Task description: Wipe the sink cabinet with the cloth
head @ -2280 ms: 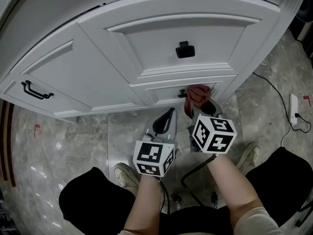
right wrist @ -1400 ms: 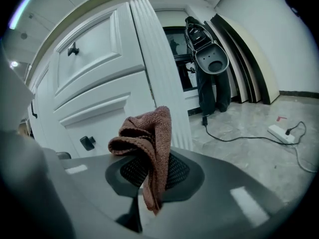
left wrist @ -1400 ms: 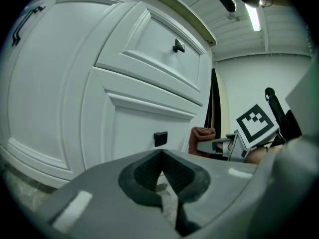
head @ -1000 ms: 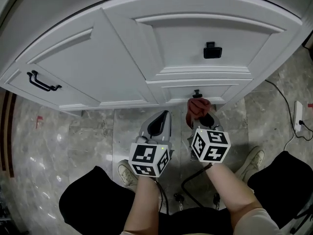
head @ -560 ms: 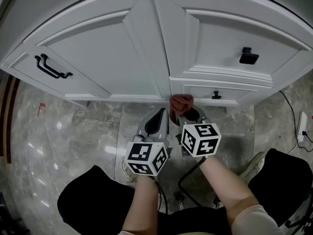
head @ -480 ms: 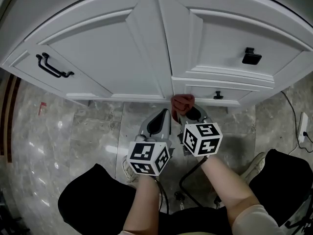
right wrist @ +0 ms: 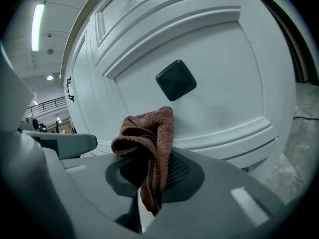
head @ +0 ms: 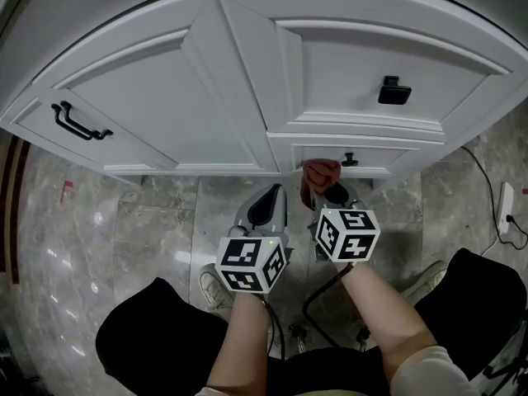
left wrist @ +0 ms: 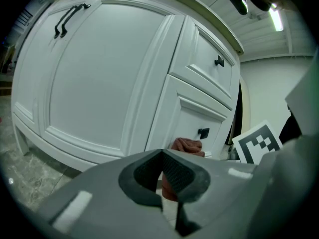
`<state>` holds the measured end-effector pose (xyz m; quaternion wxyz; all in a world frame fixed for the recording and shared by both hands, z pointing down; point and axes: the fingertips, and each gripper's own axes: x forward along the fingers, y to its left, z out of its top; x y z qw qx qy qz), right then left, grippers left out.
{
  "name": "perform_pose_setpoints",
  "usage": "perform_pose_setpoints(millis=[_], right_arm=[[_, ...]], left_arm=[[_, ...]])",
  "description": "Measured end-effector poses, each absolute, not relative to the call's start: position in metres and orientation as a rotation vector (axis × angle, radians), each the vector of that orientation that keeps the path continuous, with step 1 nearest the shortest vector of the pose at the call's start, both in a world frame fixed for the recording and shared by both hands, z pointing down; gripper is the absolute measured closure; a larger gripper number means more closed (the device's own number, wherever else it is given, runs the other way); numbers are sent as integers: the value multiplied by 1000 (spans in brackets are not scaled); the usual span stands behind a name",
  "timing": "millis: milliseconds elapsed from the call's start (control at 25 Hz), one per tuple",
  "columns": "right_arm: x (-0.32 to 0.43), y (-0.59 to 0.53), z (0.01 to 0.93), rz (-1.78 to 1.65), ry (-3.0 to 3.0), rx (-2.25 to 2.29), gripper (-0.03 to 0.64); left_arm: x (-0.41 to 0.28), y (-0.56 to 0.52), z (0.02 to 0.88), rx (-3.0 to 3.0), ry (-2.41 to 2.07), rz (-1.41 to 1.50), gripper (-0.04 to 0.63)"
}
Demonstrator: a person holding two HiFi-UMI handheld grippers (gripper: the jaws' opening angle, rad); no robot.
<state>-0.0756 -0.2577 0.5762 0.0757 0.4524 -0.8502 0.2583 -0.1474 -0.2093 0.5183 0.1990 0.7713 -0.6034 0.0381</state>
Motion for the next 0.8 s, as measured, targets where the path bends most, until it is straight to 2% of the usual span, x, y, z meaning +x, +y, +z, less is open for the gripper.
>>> perform_pose_setpoints(millis=[400,640,800], right_arm=[[5,-267,575,834,-2449,1549,534],[54,-273,575,786,-2388,1624,534],[79,-275,575,799,-2330,1700,534]], left_arm=[[-101,-222,515,2207,-1615,84,595],[-49,-223,522,2310,-1521,182,595],[-38,-224,517,2342,-1503,196,595]])
